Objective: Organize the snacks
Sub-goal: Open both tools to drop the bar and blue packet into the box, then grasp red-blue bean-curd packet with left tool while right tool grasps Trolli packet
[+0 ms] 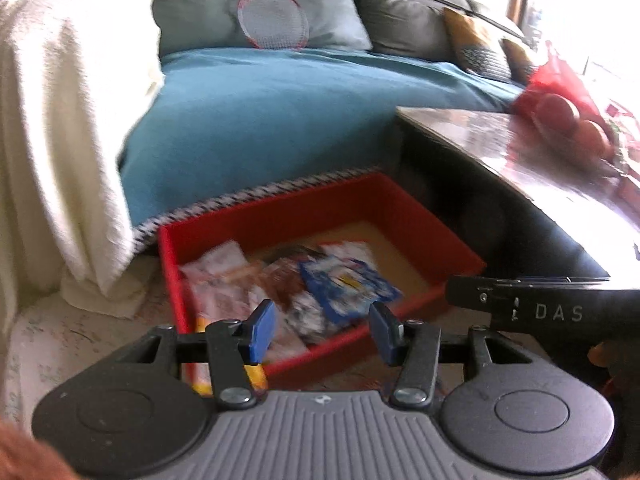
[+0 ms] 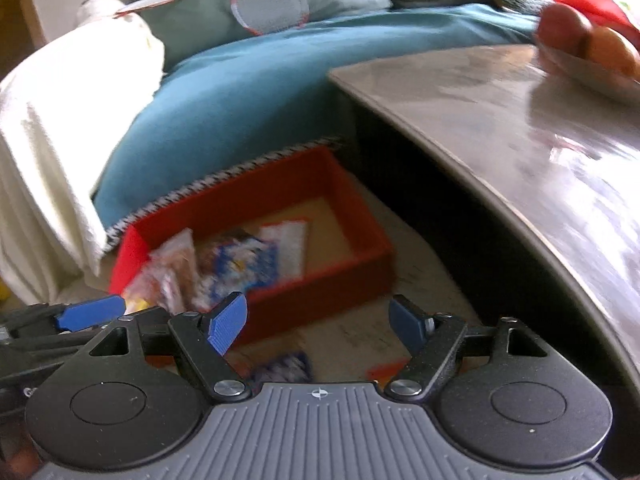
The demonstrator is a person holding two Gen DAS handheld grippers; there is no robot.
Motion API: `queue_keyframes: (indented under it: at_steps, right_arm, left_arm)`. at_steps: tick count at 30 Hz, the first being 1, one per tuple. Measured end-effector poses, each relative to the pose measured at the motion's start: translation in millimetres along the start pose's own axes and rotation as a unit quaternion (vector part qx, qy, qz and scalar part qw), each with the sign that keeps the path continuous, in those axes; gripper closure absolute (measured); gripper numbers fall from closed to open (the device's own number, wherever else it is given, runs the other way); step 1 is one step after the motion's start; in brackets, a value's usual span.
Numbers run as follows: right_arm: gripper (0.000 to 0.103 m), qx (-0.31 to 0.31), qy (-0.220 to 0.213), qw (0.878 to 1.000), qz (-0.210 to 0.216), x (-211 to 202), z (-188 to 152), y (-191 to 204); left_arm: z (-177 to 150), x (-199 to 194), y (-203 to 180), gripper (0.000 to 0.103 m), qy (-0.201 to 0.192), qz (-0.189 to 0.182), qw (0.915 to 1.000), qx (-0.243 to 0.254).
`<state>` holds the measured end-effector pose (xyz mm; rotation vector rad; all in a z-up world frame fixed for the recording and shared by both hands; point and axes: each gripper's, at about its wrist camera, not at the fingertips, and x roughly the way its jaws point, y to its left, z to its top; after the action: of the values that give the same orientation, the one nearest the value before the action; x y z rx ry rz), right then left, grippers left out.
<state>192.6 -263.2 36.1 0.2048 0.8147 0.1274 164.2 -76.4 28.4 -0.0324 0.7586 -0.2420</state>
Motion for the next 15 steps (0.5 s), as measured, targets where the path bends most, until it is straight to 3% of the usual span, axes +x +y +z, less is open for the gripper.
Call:
queue_keyframes:
  at_steps: [5,10,15]
  right_arm:
    - [0.02,0.012,0.019,0.999,-0.029,-11,-19,-33]
    - [0.02,0.025,0.038,0.998,-0.032,-9,-26,-53]
    - [0.02,0.024,0.041,0.999,-0.011,-10,-27,-55]
  left_arm:
    - [-16,5,-20,0.058,0.041,-0.041,0.9983,-0.006]
    - [-38,25,-44,0.058,0.092,-0.044,0.9944,-0.028]
    - [-52,48,-56,0.058,0.127,-0.034,0.9864,-0.099]
